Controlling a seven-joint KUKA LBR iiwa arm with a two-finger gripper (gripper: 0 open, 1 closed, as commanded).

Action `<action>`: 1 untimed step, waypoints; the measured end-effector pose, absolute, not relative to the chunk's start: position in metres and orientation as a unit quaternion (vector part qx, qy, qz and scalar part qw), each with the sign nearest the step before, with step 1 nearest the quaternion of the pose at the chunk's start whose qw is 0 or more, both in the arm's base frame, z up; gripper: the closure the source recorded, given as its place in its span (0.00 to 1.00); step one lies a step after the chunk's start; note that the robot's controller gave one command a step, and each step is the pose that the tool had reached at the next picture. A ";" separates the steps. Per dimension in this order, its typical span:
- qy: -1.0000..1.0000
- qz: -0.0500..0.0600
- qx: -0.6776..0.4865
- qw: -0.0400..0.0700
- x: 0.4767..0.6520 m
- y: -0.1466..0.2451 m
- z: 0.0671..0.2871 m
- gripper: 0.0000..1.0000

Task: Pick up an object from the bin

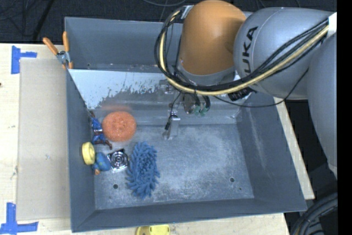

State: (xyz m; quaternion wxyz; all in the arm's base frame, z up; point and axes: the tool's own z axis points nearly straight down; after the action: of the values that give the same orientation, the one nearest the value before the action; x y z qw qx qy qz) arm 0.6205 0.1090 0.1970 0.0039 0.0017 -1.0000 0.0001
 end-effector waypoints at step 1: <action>-1.000 0.000 0.001 0.000 0.622 0.108 0.202 0.00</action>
Offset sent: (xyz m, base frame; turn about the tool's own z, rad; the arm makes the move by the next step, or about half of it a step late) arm -0.0411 0.0350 -0.1270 -0.4756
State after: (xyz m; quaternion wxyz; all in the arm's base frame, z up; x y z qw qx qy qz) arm 0.6220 0.1084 0.2021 0.0001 0.0006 -1.0000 -0.0002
